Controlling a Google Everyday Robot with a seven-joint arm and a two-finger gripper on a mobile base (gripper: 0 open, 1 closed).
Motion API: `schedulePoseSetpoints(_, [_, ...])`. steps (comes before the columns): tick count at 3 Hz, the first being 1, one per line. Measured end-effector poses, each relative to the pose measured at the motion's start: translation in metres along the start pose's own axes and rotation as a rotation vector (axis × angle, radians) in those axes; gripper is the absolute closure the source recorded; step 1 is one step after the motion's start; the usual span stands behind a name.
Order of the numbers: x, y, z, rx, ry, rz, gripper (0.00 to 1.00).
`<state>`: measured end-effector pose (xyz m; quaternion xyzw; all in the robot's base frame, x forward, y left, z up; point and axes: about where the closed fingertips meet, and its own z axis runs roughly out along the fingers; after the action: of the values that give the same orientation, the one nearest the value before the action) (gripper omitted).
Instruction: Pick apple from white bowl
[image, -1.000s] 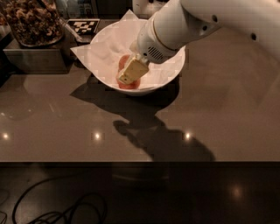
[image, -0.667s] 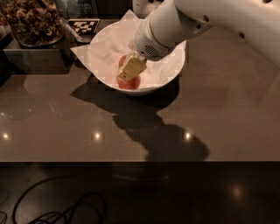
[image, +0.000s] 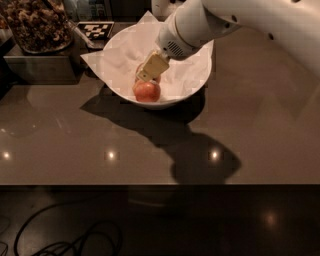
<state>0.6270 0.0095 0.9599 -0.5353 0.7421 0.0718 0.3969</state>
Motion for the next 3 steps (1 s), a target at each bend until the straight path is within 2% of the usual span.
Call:
schedulePoseSetpoints(1, [0.014,-0.001,0.007,-0.013,0.024,0.049,0.3])
schedulePoseSetpoints(2, [0.037,0.004,0.014,-0.034,0.055,0.125,0.32])
schedulePoseSetpoints(3, [0.052,0.013,0.027,-0.057,0.095,0.156,0.32])
